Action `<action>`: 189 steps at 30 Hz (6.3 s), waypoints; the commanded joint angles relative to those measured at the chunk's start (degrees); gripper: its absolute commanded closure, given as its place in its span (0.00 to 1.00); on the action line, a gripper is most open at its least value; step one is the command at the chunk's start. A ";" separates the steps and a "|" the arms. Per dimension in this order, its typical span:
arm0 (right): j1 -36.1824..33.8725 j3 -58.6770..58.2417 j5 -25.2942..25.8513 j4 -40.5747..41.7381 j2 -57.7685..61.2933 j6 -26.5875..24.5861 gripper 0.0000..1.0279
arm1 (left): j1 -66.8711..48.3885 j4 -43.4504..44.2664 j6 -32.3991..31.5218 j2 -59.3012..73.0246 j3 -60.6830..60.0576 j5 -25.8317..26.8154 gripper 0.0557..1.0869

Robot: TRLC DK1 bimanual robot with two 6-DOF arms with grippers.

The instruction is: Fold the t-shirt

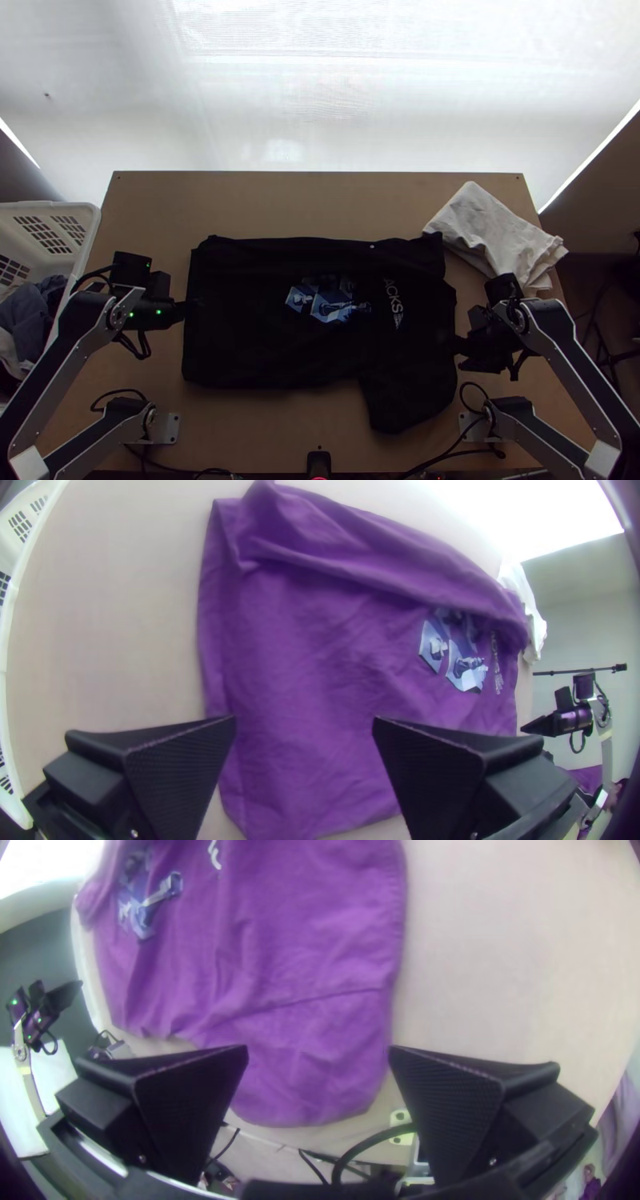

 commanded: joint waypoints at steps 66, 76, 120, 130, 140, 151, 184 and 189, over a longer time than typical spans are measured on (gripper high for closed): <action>1.76 -3.30 3.71 5.36 4.18 -1.85 0.97 | -10.10 -21.85 13.26 7.67 -2.73 -10.49 0.05; 1.67 -3.04 3.71 5.36 4.79 -1.85 0.97 | -14.41 -15.96 14.31 16.02 -3.96 -9.96 0.05; 0.17 25.18 -6.57 -9.14 10.06 -9.32 0.97 | -2.72 -14.46 8.16 18.74 15.55 -4.43 0.96; -5.54 36.34 -6.49 -9.06 20.61 -12.04 0.97 | 2.20 -13.76 4.55 30.61 27.94 -4.51 0.96; -7.74 39.94 -6.22 -0.71 27.64 -10.55 0.97 | 3.87 -11.12 -1.25 37.64 34.53 -5.83 0.96; -7.56 41.17 -3.06 9.84 35.82 -6.77 0.97 | 3.87 -8.84 -4.59 44.85 39.81 -11.11 0.96; 1.14 35.99 9.25 30.49 16.92 0.79 0.58 | 4.22 5.22 -8.28 39.13 33.39 -3.11 0.05; 20.83 47.68 5.91 21.18 23.42 -2.73 0.55 | 10.81 5.14 -6.70 31.66 28.03 -2.58 0.05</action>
